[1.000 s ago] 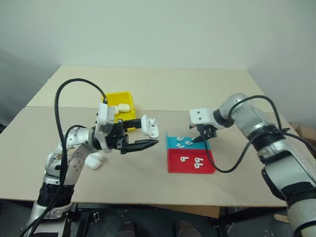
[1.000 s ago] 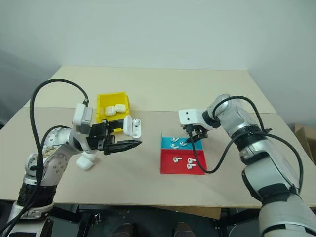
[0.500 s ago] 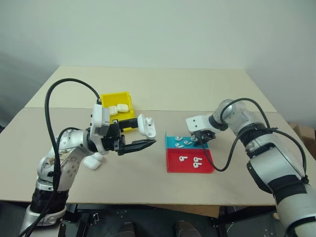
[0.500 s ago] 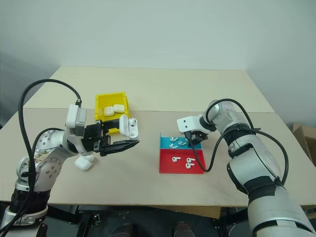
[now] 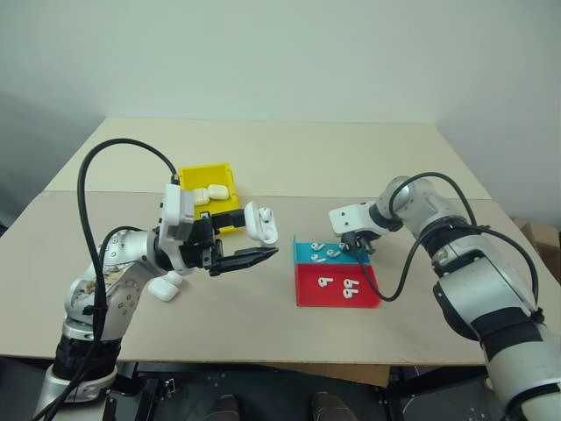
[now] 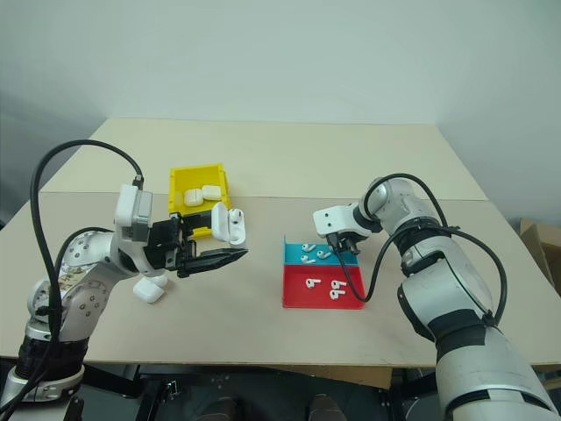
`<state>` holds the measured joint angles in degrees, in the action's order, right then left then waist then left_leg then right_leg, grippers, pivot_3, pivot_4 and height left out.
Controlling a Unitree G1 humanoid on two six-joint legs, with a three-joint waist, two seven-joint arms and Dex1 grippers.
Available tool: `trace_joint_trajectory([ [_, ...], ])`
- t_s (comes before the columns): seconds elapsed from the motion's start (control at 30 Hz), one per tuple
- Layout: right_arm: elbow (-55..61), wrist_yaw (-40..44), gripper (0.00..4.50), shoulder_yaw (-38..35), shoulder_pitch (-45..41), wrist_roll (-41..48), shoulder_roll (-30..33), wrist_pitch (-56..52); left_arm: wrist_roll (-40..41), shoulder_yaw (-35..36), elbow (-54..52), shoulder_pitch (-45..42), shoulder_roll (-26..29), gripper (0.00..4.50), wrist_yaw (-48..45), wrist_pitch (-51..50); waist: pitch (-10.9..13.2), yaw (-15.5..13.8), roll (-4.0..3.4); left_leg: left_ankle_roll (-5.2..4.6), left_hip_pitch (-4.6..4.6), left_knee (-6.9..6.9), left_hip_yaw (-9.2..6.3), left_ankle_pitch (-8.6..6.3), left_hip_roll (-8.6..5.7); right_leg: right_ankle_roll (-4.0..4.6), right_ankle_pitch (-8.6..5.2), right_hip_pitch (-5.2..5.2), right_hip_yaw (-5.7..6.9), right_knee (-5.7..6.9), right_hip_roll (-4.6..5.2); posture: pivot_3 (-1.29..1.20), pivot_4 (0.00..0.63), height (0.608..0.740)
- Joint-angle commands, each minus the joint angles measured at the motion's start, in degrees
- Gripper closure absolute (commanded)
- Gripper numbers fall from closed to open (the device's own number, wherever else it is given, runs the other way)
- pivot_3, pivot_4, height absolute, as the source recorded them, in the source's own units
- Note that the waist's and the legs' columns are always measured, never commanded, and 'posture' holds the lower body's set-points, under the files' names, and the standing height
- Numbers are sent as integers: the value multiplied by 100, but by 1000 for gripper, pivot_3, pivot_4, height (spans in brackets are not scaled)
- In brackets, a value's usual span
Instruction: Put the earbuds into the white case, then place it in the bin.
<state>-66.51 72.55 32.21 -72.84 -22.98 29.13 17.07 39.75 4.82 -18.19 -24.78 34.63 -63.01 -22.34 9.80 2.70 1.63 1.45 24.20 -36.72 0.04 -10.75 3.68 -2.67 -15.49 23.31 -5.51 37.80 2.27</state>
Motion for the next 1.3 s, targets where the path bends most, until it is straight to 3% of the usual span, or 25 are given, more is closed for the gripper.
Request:
trace_joint_trajectory([
  [0.03,1,47,3318,-171,-27,2,30,30,121,138,-225,-19,87,1734,23,15,0,0,0,0,0,0,0,0,0,0,0,0,0,0,0,0,150,740],
  [0.17,190,229,3318,-519,-28,293,136,-191,151,120,-208,-36,103,1734,-6,17,0,-1,0,0,1,0,0,0,0,0,0,0,0,-1,0,0,150,740],
  [0.3,1074,851,3318,-1330,156,1150,484,-969,169,88,-45,-176,77,1734,-65,43,5,-25,-6,0,3,0,0,0,0,0,0,0,0,-1,0,0,150,740],
  [0.43,4005,1176,3318,-2791,1189,3083,875,-3746,129,-45,251,-432,-82,1734,-143,90,5,-74,-7,-1,4,0,-7,0,-1,0,0,-7,6,-7,0,0,150,740],
  [0.57,7102,-318,3318,-4628,2368,5604,364,-6583,13,-218,797,-805,-247,1734,-339,153,5,-113,-7,-1,6,-3,-11,-1,-1,-1,0,-10,10,-3,1,0,150,740],
  [0.73,8778,-2213,3318,-5446,2736,7592,-567,-7947,-220,-459,1555,-1365,-470,1734,-636,314,5,-39,-7,0,-7,-4,-11,0,-2,1,0,-12,7,16,-1,0,150,740],
  [0.8,9231,-2895,3318,-5394,2832,8031,-945,-8071,-348,-556,1910,-1644,-624,1734,-724,404,4,-28,-7,0,-10,-5,-11,0,-2,-1,0,-15,7,16,-2,0,150,740],
  [0.97,9563,-3721,3318,-4883,3121,8137,-1251,-7883,-462,-627,2244,-1987,-875,1734,-906,507,4,-7,-7,-1,8,-5,-11,0,-3,-2,-1,-3,5,7,-2,0,150,740],
  [1.3,9368,-3775,3318,-4197,3451,7810,-879,-7338,-465,-502,2266,-2000,-860,1734,-1111,440,4,-15,-7,-4,8,-5,-12,-1,-3,-3,-1,0,6,9,-2,0,150,740],
])
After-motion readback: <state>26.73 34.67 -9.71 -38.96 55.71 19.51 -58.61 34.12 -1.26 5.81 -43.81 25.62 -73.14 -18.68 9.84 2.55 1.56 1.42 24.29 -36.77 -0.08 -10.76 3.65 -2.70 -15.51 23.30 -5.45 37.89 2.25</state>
